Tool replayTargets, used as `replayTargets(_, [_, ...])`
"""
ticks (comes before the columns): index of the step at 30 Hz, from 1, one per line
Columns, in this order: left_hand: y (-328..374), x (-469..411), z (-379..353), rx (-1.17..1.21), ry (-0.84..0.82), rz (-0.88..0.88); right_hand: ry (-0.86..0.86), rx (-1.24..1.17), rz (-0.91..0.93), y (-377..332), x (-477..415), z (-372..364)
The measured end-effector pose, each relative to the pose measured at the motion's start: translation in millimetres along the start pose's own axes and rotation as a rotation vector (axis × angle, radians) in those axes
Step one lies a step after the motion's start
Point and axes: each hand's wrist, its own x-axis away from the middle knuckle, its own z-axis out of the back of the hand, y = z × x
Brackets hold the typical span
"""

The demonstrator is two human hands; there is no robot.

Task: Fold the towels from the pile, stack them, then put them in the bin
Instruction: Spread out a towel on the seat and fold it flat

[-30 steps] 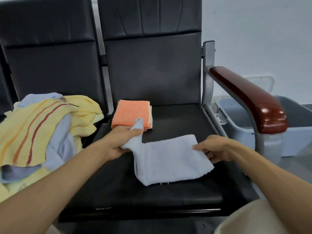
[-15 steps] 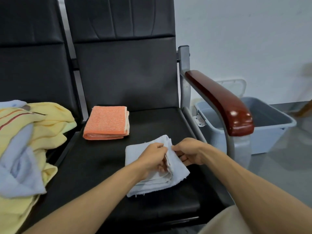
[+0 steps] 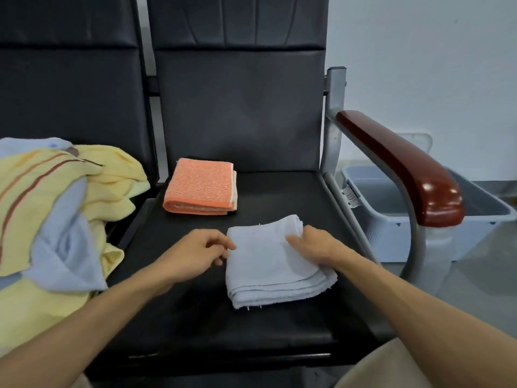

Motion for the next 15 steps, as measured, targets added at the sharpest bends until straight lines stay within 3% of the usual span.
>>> replayTargets(4, [8.9,6.2,14.1,0.039,-0.065,-0.045,0.067,-0.01,0.048,-6.3,0.3,2.1])
replayTargets(8, [1.4,9.9,24.9,-0.02,-0.044,-0.028,0.197,-0.076,0.245,-31.4,7.7,4.2])
replayTargets(11, [-5.1,-0.8,26.5,-0.083,0.018,0.014,0.262,-0.262,0.386,-60.3,17.7,7.6])
replayTargets(15, [-21.5,-20.0,25.2,-0.014,0.156,0.133,0.163,-0.675,0.441,-102.4,26.1,17.1])
